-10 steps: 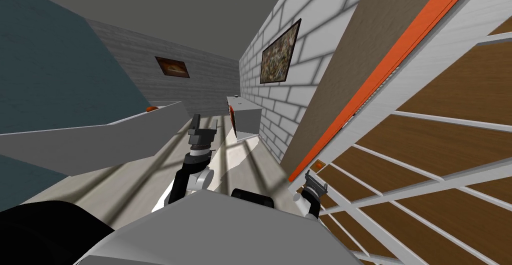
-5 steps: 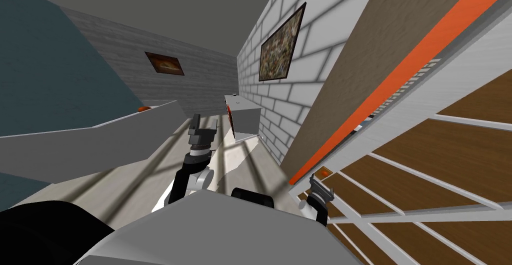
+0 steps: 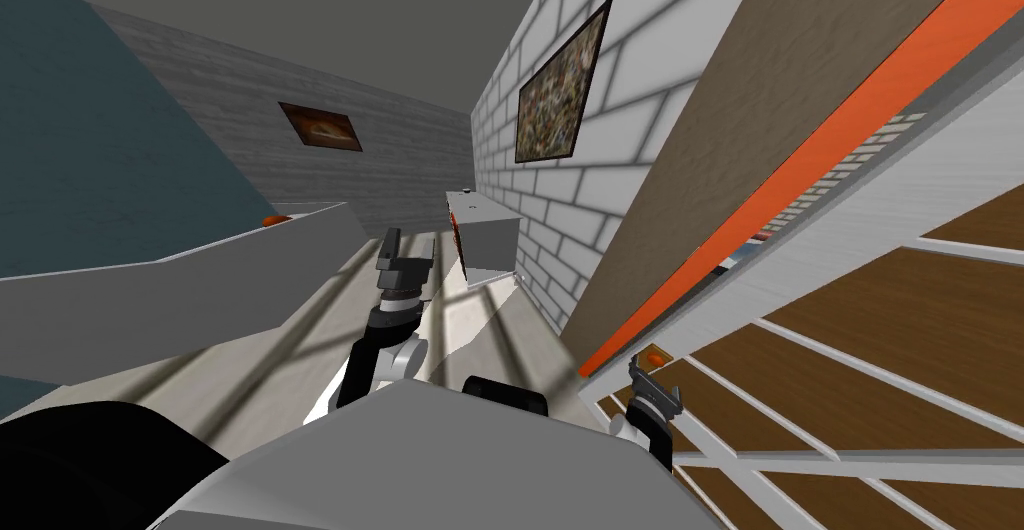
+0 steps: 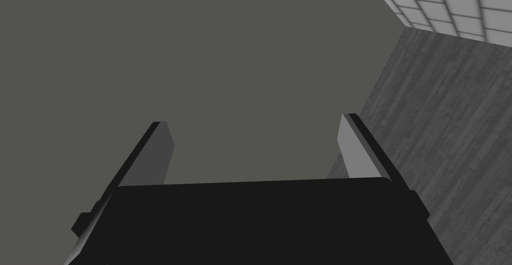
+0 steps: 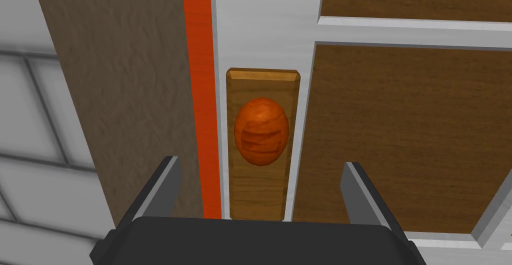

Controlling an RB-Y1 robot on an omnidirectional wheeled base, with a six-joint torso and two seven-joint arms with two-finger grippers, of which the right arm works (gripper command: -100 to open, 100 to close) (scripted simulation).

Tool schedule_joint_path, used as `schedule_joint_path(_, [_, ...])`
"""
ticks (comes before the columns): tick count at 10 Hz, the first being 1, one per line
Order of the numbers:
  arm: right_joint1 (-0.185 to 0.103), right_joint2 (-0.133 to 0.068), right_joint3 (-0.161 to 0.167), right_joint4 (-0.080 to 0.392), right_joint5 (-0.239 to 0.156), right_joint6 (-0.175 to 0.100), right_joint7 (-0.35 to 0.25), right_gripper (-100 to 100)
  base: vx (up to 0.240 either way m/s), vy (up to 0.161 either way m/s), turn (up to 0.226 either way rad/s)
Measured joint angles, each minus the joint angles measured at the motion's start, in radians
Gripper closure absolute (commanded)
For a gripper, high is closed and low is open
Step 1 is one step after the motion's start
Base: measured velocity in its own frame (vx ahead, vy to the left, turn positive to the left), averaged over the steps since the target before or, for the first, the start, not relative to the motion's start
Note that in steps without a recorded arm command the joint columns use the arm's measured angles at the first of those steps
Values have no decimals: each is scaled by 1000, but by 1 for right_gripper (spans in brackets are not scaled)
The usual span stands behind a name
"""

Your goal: Pull the door open

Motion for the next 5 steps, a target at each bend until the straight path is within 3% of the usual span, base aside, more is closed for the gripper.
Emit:
schedule_joint_path(2, [26,-21,9,-7,6,0,-35,-100,96,-2,-17])
schedule_joint_path(5, [39,-50,22,18,13,-12,-81,-100,107,-6,-22])
